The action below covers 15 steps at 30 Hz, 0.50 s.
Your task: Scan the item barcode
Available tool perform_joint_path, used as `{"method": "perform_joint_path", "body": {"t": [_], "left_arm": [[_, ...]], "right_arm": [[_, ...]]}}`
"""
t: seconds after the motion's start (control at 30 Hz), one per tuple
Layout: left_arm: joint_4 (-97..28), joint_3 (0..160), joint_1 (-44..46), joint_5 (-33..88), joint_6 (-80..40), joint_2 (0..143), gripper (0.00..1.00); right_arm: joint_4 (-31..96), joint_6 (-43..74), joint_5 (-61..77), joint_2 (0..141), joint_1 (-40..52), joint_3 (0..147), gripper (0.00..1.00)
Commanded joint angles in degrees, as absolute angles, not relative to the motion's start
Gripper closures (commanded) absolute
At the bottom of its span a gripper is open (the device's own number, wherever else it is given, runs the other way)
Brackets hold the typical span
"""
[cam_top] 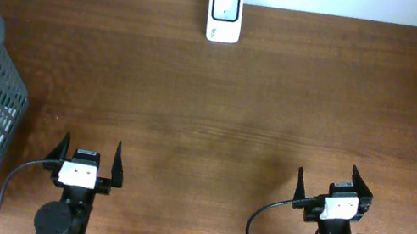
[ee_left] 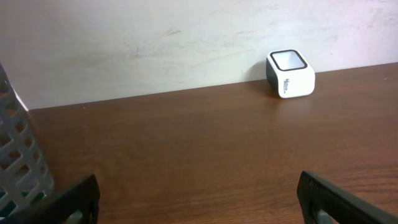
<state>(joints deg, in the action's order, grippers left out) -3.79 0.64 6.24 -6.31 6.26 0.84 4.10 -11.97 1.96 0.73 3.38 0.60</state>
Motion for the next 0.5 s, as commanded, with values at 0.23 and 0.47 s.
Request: {"method": "perform_joint_path", "body": {"t": [0.23, 0.47], "left_arm": [[-5.3, 13.2, 5.9, -5.3, 5.2, 8.4, 0.01], [-9.8, 33.1, 5.9, -3.8, 5.3, 31.5, 0.01]], "right_arm": [[4.3, -11.4, 1.7, 0.4, 3.5, 0.3, 0.02], [4.3, -11.4, 1.7, 0.4, 3.5, 0.3, 0.02]]}}
